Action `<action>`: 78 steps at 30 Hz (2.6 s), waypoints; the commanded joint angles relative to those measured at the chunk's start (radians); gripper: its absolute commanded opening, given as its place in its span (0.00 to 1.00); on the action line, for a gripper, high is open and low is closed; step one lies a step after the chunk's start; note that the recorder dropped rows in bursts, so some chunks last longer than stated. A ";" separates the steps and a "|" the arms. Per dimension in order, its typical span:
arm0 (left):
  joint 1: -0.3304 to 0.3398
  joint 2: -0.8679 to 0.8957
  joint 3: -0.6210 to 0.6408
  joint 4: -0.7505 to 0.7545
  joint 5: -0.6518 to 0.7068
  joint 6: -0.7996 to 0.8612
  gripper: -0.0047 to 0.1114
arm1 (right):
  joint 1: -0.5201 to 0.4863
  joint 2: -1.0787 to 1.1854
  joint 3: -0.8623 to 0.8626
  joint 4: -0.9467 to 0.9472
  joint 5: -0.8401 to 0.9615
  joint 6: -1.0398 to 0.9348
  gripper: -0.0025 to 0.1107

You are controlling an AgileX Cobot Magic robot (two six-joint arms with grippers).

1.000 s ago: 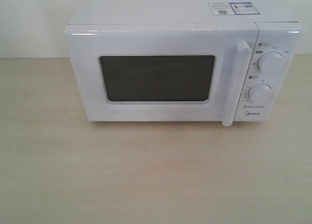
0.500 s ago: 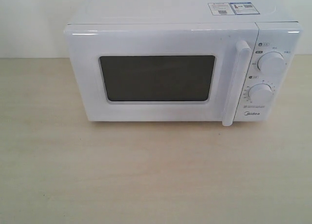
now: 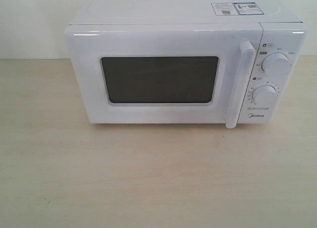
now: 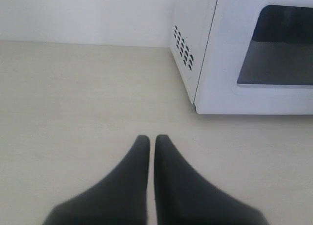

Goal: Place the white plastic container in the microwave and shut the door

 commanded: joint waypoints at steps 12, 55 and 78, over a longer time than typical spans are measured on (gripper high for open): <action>0.002 -0.003 0.004 0.003 0.000 -0.004 0.08 | -0.006 -0.001 0.178 -0.168 0.003 0.156 0.02; 0.002 -0.003 0.004 0.003 0.000 -0.004 0.08 | 0.052 -0.152 0.178 -0.172 0.167 -0.033 0.02; 0.002 -0.003 0.004 0.003 0.000 -0.004 0.08 | 0.052 -0.152 0.178 -0.172 0.167 -0.030 0.02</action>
